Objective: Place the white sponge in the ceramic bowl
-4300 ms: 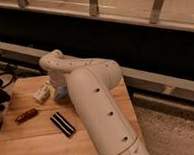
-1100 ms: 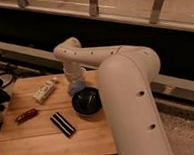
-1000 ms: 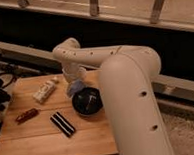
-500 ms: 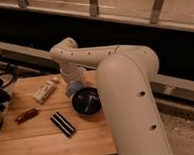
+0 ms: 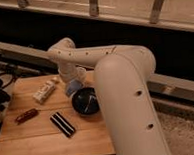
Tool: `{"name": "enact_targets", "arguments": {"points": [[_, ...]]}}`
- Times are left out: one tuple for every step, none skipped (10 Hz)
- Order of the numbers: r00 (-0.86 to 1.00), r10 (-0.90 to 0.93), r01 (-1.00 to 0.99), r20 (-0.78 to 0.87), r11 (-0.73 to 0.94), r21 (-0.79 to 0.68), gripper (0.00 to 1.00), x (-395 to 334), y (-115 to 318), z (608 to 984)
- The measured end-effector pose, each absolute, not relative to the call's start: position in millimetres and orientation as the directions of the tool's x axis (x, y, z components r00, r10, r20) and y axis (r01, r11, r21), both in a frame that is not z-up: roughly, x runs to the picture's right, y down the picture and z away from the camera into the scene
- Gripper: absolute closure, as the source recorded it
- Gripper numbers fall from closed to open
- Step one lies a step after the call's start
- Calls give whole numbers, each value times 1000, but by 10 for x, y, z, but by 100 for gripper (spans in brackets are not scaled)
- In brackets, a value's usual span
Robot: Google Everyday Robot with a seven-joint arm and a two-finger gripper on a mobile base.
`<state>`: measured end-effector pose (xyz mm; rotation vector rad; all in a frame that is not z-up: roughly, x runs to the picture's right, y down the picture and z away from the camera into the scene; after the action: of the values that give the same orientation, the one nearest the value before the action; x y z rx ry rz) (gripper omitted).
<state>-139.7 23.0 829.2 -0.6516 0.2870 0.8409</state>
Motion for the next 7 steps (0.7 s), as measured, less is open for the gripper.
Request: {"name": "enact_targets", "arguments": {"points": [[628, 596, -778, -501, 477, -409, 38, -1344, 247, 8314], [606, 598, -796, -524, 459, -395, 46, -1255, 269, 8336], [566, 605, -824, -559, 425, -375, 58, -1080, 330, 8343], [524, 615, -851, -589, 391, -349, 68, -856, 390, 8323], [495, 620, -868, -609, 368, -332, 75, -680, 448, 8296], [447, 633, -894, -632, 330, -302, 88, -377, 525, 8257], [424, 644, -905, -637, 312, -288, 95, -149, 581, 8209]]}}
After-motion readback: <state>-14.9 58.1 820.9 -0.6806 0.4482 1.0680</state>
